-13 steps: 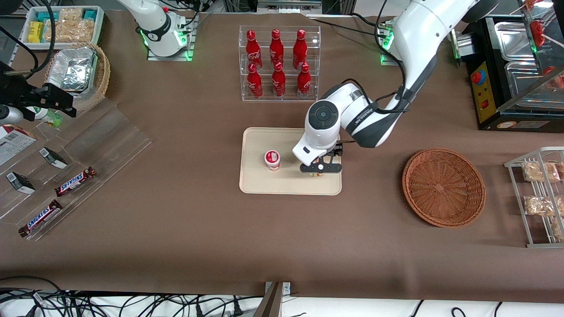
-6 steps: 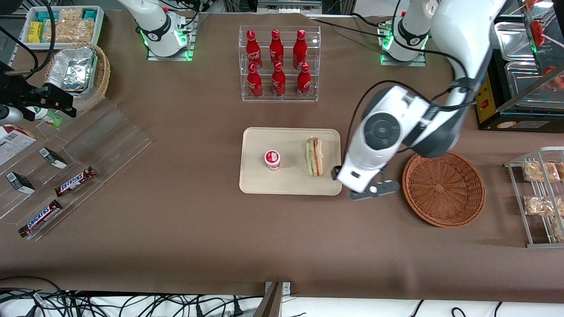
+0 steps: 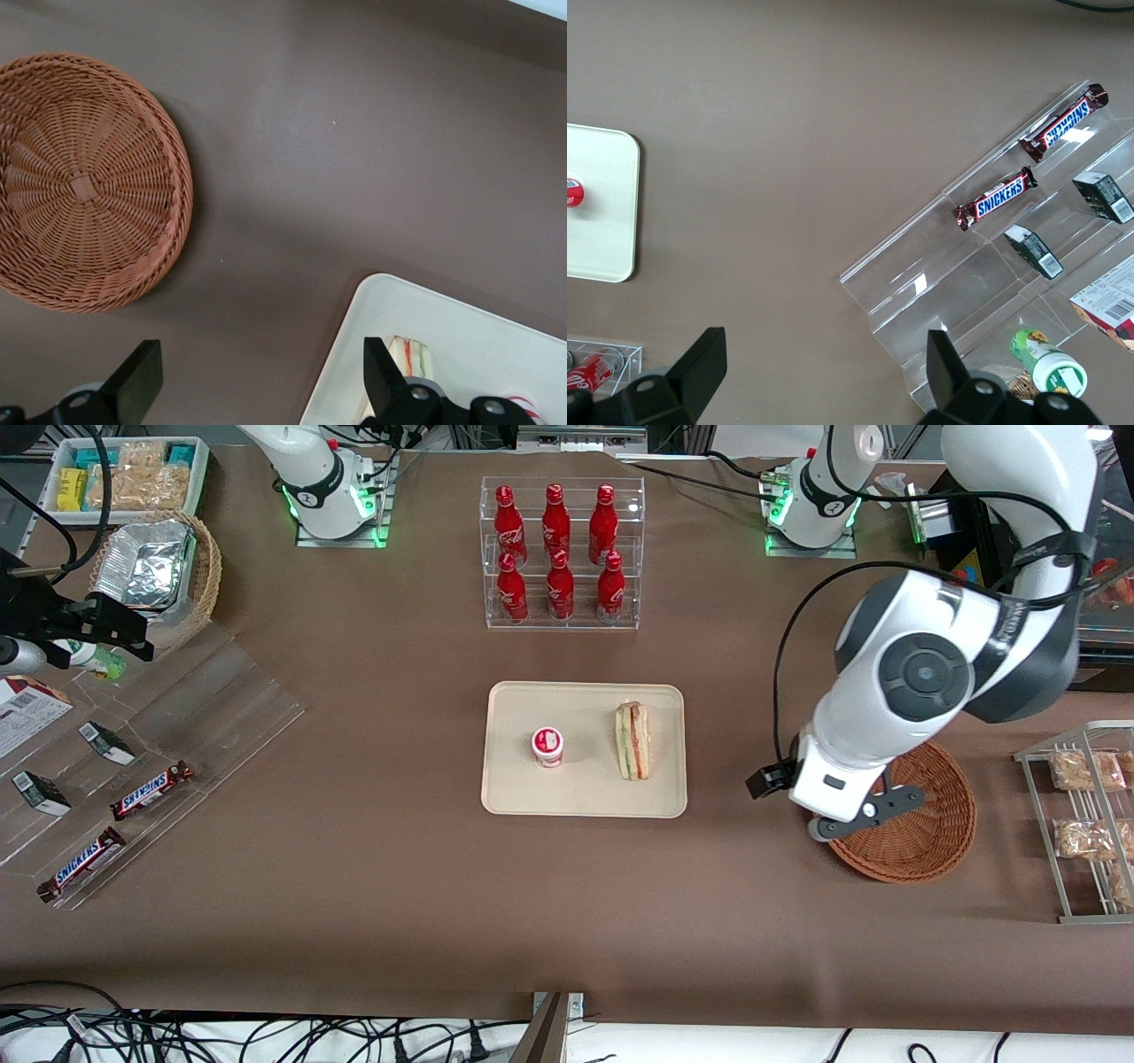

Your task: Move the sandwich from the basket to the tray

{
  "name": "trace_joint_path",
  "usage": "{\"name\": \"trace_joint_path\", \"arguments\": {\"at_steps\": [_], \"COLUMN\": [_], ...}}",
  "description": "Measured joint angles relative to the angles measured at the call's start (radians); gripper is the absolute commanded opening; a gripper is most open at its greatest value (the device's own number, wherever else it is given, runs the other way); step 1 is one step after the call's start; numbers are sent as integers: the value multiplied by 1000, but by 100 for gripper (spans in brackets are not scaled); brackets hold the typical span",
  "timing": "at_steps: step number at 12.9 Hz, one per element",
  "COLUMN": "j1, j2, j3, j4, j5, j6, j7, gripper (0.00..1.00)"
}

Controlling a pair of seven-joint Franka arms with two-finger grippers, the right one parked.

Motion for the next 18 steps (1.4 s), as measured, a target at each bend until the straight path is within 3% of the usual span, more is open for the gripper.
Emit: {"name": "trace_joint_path", "arguments": {"at_steps": [4,10,14,18], "j1": [69,65,49,46], "j2": [-64,-251,-383,-487], "j3": [18,199,308,334], "j4": [0,-36,-107,-187], "j5": [-87,-240,-265,-272], "j6": [-53,-213,-292,-331], "j7": [175,476,719,792], "gripper": [100,100,100,100]}}
